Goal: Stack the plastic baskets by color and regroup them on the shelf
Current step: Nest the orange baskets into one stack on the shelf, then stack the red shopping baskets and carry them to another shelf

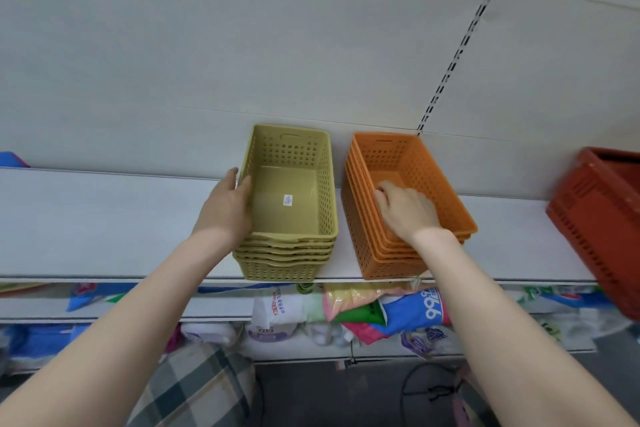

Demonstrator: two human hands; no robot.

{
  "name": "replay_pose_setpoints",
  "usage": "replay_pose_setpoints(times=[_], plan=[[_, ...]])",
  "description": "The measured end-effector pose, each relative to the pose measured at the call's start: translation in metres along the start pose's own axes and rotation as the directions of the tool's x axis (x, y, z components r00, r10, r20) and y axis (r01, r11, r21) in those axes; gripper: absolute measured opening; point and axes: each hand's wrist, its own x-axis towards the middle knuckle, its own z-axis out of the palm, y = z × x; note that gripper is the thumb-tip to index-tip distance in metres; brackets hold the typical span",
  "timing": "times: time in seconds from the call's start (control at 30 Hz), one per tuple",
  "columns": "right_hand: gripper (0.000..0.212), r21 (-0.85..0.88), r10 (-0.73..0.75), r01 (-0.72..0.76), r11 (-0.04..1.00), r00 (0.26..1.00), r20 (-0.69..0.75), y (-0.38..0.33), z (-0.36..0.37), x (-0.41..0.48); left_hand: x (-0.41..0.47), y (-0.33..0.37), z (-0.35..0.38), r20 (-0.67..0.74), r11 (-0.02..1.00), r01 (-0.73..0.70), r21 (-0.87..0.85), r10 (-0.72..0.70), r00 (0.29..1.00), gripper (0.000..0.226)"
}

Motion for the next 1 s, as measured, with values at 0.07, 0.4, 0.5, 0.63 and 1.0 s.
replay_pose_setpoints(times=[0.07, 0.4, 0.5, 0.63, 1.0], plan=[[0.036, -0.069, -0.050, 0.048, 0.996, 0.999, -0.019, 0.012, -0.005, -0.011, -0.002, 0.015, 0.003, 0.016, 0.998, -0.046, 0.054, 0.045, 0.999, 0.053], [0.038, -0.214, -0.059, 0.030, 0.976, 0.990, -0.131, 0.152, -0.054, -0.106, -0.045, 0.171, 0.048, -0.049, 0.928, -0.362, 0.088, 0.367, 0.929, 0.043], [0.040, -0.228, -0.015, -0.028, 0.973, 0.982, -0.186, 0.221, -0.077, -0.145, -0.056, 0.240, 0.076, -0.031, 0.887, -0.456, 0.068, 0.459, 0.888, 0.043], [0.044, -0.294, 0.077, -0.154, 0.943, 0.964, -0.256, 0.324, -0.113, -0.194, -0.073, 0.341, 0.122, -0.024, 0.839, -0.543, 0.011, 0.543, 0.839, 0.040], [0.045, -0.179, 0.454, -0.489, 0.854, 0.867, -0.205, 0.542, -0.144, -0.229, -0.059, 0.554, 0.238, 0.098, 0.733, -0.676, -0.079, 0.681, 0.726, 0.047]])
